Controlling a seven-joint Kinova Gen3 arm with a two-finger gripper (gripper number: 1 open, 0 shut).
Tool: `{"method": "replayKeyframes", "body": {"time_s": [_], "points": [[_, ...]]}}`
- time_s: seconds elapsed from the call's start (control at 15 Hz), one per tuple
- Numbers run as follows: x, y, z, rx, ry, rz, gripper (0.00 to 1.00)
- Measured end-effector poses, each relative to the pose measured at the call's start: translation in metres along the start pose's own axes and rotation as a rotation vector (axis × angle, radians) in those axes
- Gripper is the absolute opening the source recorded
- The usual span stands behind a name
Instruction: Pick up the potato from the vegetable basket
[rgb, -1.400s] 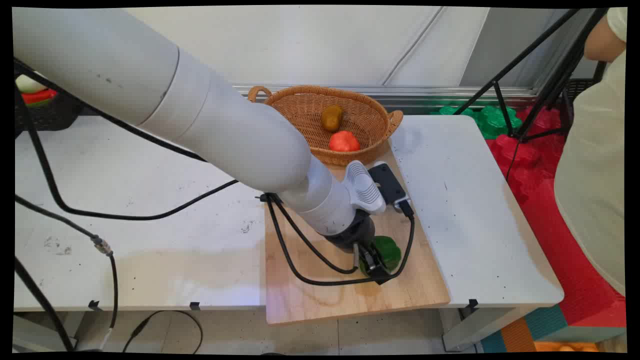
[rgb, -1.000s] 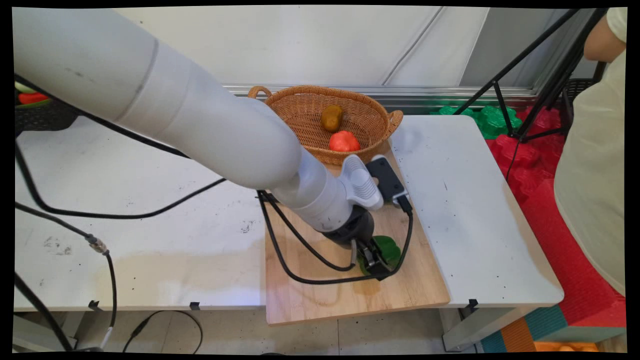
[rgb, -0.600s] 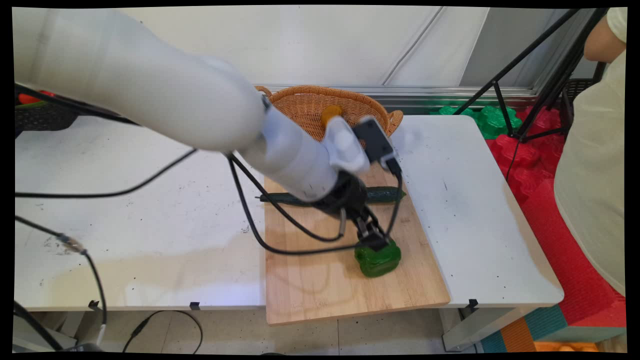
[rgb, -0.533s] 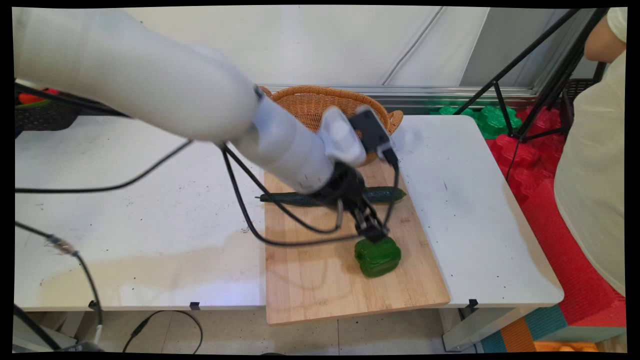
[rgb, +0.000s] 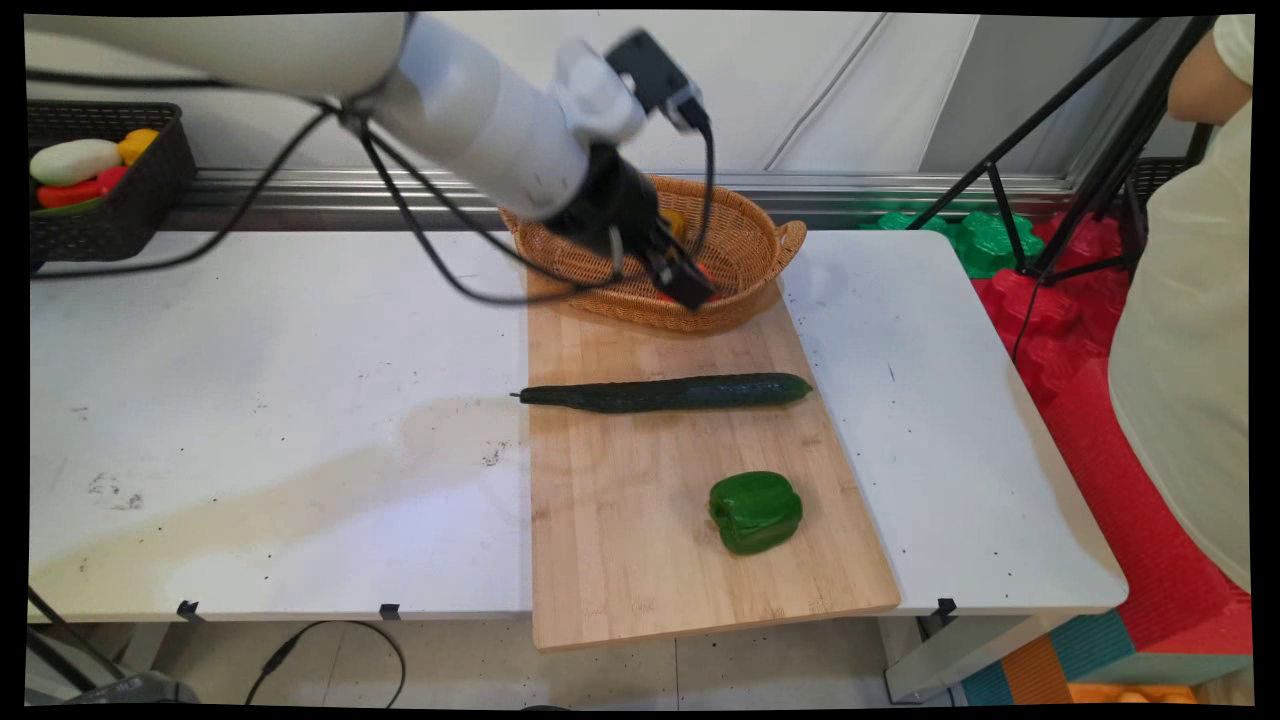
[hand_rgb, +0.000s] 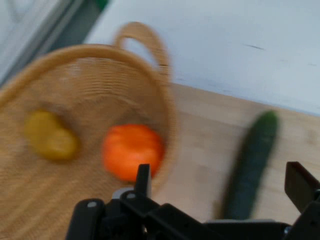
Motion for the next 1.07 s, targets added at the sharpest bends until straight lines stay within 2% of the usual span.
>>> {"method": "replayKeyframes", "body": {"time_s": [0.27, 0.53, 0.6, 0.87, 1.07], "points": [[0.011, -0.060, 0.008, 0.101, -0.009, -0.060, 1.00], [0.018, -0.103, 0.029, 0.151, -0.039, -0.112, 1.00], [0.019, -0.120, 0.041, 0.165, -0.056, -0.130, 1.00], [0.024, -0.155, 0.079, 0.186, -0.099, -0.175, 1.00], [0.026, -0.174, 0.111, 0.184, -0.131, -0.203, 1.00]]}}
